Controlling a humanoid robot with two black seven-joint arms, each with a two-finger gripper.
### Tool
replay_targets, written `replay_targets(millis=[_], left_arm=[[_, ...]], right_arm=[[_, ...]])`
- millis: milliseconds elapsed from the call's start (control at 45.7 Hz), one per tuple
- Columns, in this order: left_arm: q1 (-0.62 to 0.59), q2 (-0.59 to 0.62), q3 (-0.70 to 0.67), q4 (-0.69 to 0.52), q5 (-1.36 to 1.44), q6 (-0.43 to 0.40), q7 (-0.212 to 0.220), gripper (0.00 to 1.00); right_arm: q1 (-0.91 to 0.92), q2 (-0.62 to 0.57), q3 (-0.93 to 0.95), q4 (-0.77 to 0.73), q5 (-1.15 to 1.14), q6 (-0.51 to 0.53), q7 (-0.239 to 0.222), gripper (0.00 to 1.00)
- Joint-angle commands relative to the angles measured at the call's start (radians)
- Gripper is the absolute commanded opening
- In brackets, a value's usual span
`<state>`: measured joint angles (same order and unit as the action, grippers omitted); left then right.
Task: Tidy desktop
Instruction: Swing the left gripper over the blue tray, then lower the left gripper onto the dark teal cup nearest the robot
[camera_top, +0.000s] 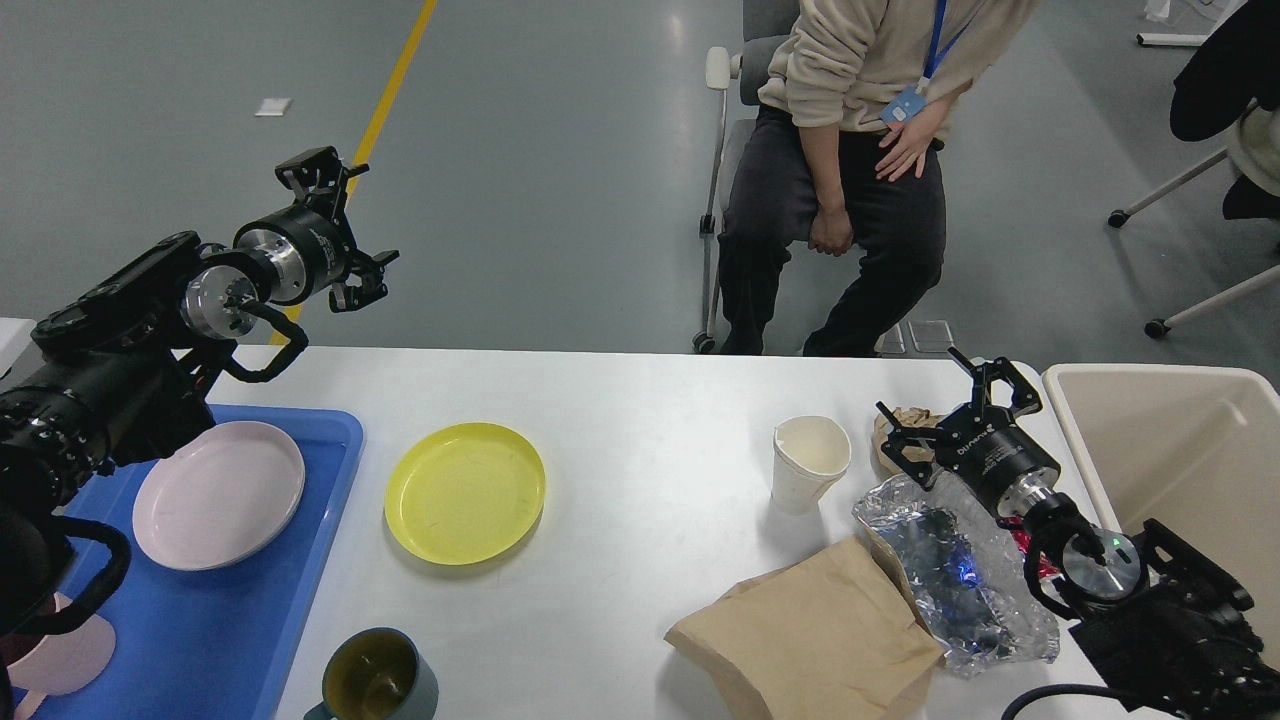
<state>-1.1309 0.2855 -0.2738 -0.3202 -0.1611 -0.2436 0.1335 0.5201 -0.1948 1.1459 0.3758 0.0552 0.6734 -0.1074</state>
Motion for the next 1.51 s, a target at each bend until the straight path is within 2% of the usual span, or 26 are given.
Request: replay_targets(millis=[0,66,153,241,328,350,438,482,569,700,897,1182,1489], left_arm=[[-0.052,-0.002,0.252,-0.003,0.0,-0.008,0.0,0.97],[-0.076,-0.011,0.381,-0.008,0.0,-0.014,0.0,0.97],[-0.101,-0.009,0.487,-0.016,0.0,-0.035,0.0,0.97],[-0.124,0.001,0.58,-0.04,0.0,-0.103,0.032,0.97],[-0.154,0.017,0.683,-0.053,0.003,-0.219,0.104,0.97],[-0.18,0.036,0.74,-0.057,0.003,-0.294,0.148,0.97],[-0.231,0.06,0.847,-0.08,0.003,-0.439,0.216,0.97],[-0.254,0.061,0.901,-0.099,0.003,-0.503,0.23,0.97],[-0.294,0.07,0.984,-0.163,0.003,-0.612,0.232,0.97],[-0.371,0.115,1.13,-0.292,0.006,-0.716,0.233,0.97],[-0.497,0.132,1.32,-0.442,0.015,-0.716,0.235,0.97],[-0.552,0.121,1.364,-0.54,0.132,-0.716,0.233,0.97],[-0.53,-0.117,1.354,-0.605,0.156,-0.716,0.215,0.97]], right_arm=[[0.0,0.0,0.0,0.0,0.0,0.0,0.0,1.0],[0.0,0.0,0.0,0.0,0.0,0.0,0.0,1.0],[0.0,0.0,0.0,0.0,0.0,0.0,0.0,1.0],[0.0,0.0,0.0,0.0,0.0,0.0,0.0,1.0],[0.0,0.0,0.0,0.0,0.0,0.0,0.0,1.0],[0.0,0.0,0.0,0.0,0.0,0.0,0.0,1.0],[0.0,0.0,0.0,0.0,0.0,0.0,0.0,1.0],[0.0,0.0,0.0,0.0,0.0,0.0,0.0,1.0],[0.0,0.0,0.0,0.0,0.0,0.0,0.0,1.0],[0.0,0.0,0.0,0.0,0.0,0.0,0.0,1.0],[0.0,0.0,0.0,0.0,0.0,0.0,0.0,1.0],[0.0,0.0,0.0,0.0,0.0,0.0,0.0,1.0],[0.0,0.0,0.0,0.0,0.0,0.0,0.0,1.0]])
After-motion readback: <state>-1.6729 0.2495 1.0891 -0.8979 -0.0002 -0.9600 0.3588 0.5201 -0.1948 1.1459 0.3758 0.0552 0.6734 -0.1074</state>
